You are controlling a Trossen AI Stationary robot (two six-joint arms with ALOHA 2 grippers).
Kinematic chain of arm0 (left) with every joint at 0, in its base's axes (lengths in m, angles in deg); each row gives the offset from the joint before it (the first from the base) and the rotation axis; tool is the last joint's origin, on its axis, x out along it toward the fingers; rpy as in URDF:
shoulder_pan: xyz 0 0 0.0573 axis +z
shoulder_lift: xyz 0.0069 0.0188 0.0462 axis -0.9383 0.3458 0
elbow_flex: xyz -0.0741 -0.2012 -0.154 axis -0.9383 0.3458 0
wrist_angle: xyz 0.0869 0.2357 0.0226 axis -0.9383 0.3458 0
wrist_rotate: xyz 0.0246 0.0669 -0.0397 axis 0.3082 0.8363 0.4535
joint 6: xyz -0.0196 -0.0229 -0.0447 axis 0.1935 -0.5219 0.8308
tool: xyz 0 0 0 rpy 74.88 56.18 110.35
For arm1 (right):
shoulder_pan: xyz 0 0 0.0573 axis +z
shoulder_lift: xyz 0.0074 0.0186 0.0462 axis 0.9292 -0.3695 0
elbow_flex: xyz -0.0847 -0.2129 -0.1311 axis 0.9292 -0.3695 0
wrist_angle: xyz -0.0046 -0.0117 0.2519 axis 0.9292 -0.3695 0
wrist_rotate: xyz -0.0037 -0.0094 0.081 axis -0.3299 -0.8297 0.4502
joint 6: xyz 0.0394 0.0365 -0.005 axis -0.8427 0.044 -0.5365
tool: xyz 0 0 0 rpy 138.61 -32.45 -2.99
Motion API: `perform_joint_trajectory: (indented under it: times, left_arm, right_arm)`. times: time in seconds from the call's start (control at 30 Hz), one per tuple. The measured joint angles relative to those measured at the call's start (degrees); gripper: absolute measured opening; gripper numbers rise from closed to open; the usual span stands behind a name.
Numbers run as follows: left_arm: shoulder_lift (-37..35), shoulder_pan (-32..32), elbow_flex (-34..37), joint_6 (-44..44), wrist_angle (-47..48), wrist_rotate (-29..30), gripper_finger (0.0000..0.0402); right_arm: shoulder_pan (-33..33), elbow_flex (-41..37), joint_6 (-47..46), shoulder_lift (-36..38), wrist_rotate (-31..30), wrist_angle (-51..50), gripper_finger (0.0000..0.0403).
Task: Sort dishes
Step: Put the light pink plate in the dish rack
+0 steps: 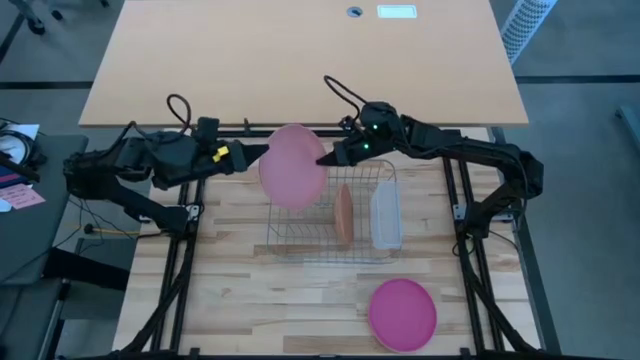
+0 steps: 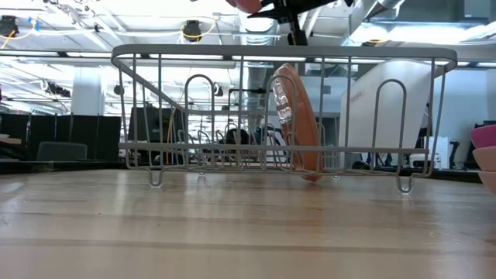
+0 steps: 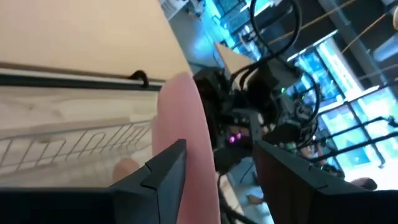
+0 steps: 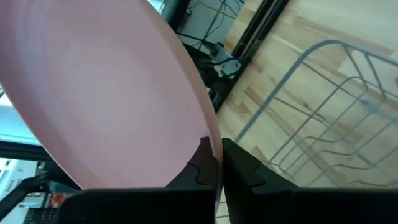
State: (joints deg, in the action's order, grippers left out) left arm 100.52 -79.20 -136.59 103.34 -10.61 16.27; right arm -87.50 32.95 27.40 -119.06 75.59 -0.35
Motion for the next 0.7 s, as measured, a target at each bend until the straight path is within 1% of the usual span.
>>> perform_joint_trajectory:
  times: [0.13, 0.2, 0.37, 0.7]
  left_arm:
    - [-0.01, -0.3, 0.0, 3.46, 5.43, -0.55, 0.0182]
    - [0.04, -0.32, 0.0, 4.76, 8.01, -2.23, 0.0184]
    - [1.05, -0.01, 0.02, 6.0, 11.49, -3.82, 0.0185]
    - [1.32, 3.12, 0.02, 5.38, 12.33, -4.83, 0.0184]
  right_arm:
    - [-0.99, 0.0, -0.11, 0.0, -0.1, -0.23, 0.0011]
    - [-1.46, 0.0, -0.44, 0.0, -0.31, 0.03, 0.0011]
    - [-2.39, 0.0, -0.81, -0.01, -1.19, -0.37, 0.0011]
    - [-1.48, 0.0, 0.85, -0.02, -3.02, -3.46, 0.0011]
